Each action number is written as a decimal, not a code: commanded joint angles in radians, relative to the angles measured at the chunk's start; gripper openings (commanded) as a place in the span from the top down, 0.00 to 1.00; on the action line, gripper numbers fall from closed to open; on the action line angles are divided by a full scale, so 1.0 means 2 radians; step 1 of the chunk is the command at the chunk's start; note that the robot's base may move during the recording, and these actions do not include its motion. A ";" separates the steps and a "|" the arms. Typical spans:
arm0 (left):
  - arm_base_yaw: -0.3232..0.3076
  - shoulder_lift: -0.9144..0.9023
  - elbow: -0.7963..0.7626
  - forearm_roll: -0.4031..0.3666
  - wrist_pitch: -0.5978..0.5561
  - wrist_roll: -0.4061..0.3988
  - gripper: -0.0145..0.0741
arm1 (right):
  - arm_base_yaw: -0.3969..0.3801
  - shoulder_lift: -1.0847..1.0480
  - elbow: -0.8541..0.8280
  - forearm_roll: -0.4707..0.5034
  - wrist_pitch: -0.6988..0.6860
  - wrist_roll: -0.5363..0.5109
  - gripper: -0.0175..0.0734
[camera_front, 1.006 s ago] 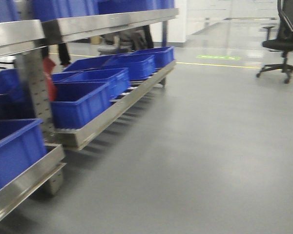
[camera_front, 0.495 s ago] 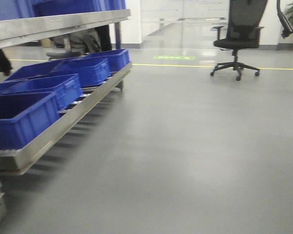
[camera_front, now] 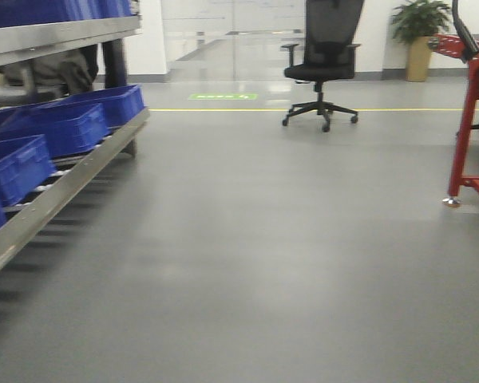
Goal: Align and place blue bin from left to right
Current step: 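Drive the base across the floor carrying the bin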
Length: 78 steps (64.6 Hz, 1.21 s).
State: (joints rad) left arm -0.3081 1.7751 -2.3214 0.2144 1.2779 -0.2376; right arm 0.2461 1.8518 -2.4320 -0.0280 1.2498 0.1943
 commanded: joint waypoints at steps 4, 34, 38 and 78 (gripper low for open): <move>-0.002 -0.012 -0.008 0.013 -0.028 0.008 0.85 | -0.002 -0.011 -0.010 -0.023 -0.067 -0.012 0.89; -0.002 -0.012 -0.008 0.013 -0.028 0.008 0.85 | -0.002 -0.011 -0.010 -0.023 -0.067 -0.012 0.89; -0.002 -0.012 -0.008 0.013 -0.028 0.008 0.85 | -0.002 -0.011 -0.010 -0.023 -0.067 -0.012 0.89; -0.002 -0.012 -0.008 0.013 -0.028 0.008 0.85 | -0.002 -0.011 -0.010 -0.023 -0.069 -0.012 0.89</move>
State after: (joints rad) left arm -0.3097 1.7751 -2.3214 0.2144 1.2779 -0.2376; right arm 0.2461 1.8518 -2.4320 -0.0280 1.2498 0.1943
